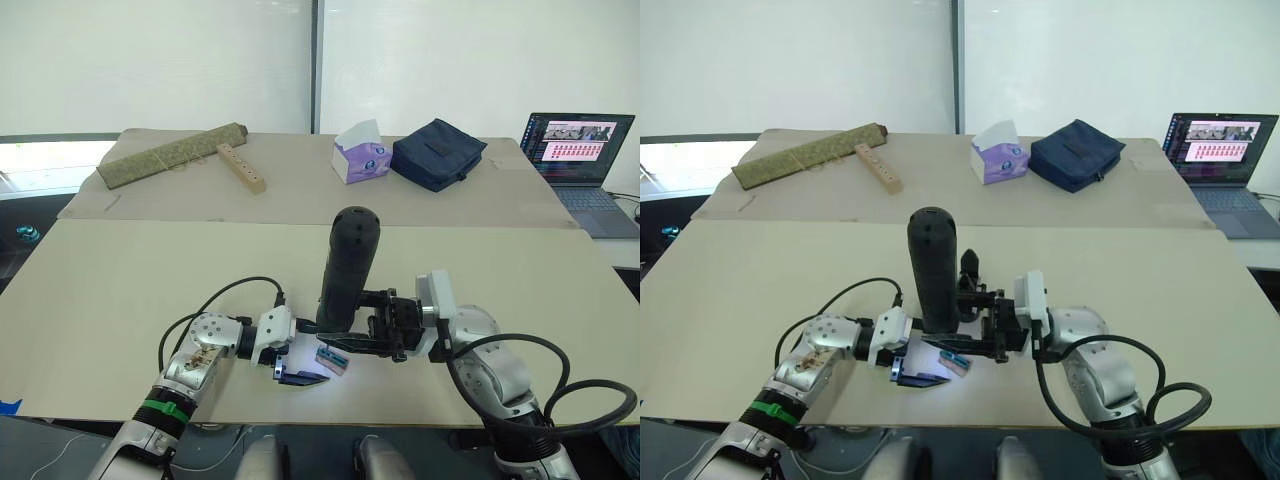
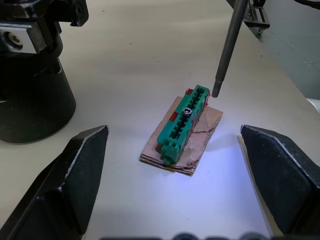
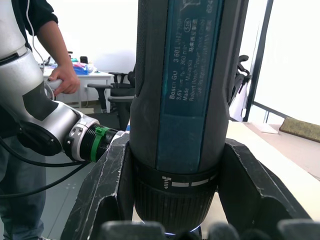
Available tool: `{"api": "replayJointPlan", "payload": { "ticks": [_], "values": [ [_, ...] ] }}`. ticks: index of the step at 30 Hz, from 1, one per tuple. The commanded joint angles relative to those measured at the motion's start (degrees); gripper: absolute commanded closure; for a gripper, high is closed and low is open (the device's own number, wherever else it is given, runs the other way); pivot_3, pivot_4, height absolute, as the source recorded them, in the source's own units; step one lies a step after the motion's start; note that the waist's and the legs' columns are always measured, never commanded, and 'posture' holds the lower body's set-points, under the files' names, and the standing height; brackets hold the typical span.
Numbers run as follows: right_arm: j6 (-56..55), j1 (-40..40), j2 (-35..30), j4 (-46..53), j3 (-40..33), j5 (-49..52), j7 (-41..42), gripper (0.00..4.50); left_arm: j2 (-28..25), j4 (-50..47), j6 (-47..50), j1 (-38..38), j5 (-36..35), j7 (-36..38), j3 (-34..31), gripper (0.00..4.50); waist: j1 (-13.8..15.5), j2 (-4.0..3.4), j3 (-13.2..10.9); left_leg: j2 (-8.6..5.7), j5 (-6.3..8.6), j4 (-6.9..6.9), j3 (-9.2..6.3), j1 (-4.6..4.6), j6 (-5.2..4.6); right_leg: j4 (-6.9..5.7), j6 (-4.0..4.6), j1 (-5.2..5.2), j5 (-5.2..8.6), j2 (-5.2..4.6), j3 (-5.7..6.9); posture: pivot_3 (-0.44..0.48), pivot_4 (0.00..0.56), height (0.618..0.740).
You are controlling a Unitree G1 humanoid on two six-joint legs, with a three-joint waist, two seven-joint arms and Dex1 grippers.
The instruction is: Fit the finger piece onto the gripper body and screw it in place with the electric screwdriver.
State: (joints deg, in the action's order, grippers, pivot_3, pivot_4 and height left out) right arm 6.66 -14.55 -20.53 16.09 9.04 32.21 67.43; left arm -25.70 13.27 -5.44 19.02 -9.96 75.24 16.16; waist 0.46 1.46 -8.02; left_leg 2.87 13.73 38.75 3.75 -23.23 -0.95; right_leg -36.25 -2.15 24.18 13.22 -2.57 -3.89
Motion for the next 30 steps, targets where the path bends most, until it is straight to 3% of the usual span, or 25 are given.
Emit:
{"api": "replayJointPlan", "payload": {
  "ticks": [1, 30],
  "values": [
    [-2.2, -0.9, 0.2, 1.1, -0.6, 0.4, 0.2, 2.57, -0.3, 0.2, 0.1, -1.7, 0.9, -0.3, 1.4, 0.05, 0.0, 0.00, 0.0, 0.00, 0.00, 0.00, 0.00, 0.00, 0.00, 0.00, 0.00, 0.00, 0.00, 0.00, 0.00, 0.000, 0.150, 0.740],
    [-2.7, -1.5, 0.6, -0.5, -0.6, -1.2, 0.2, 2.57, -0.2, 1.0, -0.7, -2.2, 1.2, -1.2, 1.5, 0.05, -0.1, -0.01, 0.0, 0.00, 0.00, 0.00, 0.00, 0.02, 0.00, -0.02, 0.00, -0.01, 0.00, 0.00, 0.00, 0.000, 0.150, 0.740]
  ]
}}
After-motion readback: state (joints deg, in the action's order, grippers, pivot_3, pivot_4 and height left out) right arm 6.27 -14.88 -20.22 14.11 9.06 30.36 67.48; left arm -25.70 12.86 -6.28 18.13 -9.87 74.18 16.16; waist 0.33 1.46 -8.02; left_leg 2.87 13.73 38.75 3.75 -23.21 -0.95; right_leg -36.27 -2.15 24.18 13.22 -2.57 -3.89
